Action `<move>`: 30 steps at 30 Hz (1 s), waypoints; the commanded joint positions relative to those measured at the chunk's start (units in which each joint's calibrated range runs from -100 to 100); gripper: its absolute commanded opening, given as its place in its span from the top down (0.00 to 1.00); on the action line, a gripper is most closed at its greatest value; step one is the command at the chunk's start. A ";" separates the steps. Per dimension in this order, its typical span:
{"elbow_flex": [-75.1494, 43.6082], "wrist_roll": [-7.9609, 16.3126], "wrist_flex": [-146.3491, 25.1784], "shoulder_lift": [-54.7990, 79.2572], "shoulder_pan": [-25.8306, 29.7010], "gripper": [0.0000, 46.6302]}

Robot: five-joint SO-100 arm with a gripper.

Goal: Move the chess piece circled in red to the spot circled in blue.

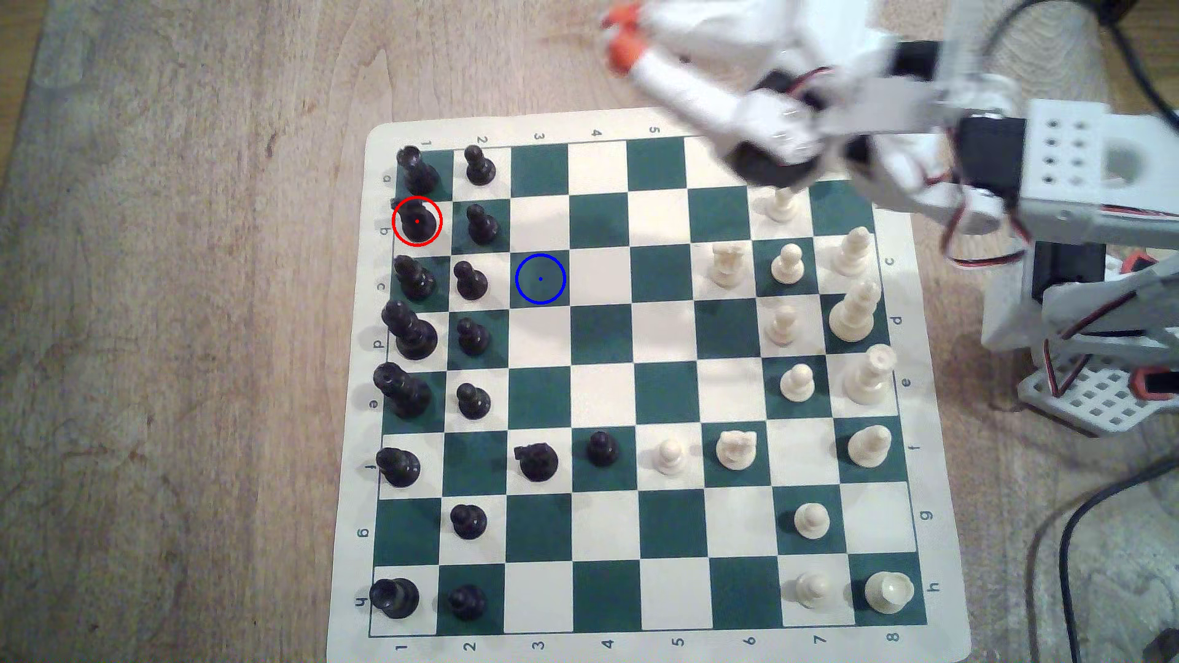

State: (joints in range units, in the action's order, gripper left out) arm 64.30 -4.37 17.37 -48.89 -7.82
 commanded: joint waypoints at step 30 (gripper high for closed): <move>-62.40 2.93 -45.30 49.48 -1.22 0.99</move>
State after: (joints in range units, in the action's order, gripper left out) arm 9.08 -1.15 -29.72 -0.13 -9.14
